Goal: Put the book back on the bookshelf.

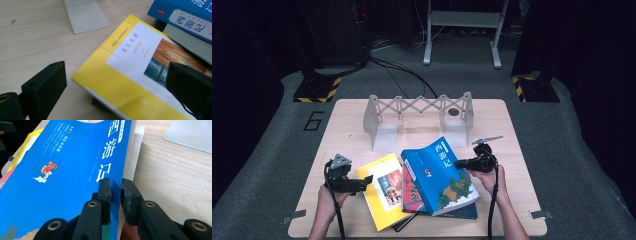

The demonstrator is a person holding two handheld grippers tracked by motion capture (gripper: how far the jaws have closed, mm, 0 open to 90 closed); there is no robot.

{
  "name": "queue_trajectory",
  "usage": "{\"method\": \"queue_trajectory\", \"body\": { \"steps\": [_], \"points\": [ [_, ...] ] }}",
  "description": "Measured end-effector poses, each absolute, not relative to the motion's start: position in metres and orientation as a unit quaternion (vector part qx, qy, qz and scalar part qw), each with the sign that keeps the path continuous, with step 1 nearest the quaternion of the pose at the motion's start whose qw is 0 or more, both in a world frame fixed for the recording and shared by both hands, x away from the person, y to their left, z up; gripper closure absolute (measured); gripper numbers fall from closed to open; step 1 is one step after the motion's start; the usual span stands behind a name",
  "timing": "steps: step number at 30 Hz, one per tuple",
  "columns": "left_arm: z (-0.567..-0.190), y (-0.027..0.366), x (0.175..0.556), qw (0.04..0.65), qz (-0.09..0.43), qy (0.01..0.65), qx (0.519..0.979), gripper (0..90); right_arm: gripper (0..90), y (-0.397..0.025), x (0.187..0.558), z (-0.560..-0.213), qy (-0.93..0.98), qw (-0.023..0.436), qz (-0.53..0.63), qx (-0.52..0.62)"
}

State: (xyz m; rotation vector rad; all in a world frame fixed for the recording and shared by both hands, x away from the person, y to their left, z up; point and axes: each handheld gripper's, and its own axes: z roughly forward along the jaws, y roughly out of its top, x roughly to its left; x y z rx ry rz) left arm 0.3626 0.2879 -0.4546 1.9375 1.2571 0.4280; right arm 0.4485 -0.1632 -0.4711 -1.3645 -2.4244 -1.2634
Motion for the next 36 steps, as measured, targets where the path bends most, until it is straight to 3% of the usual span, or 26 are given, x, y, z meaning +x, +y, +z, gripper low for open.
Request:
{"method": "queue_trajectory", "body": {
  "steps": [36],
  "points": [
    [-0.443, 0.19, 0.435, 0.353, 0.082, 0.425, 0.83, 4.3, 78.4, -0.155, 0.438, -0.469, -0.805, -0.017, -0.401, -0.438]
  ]
}}
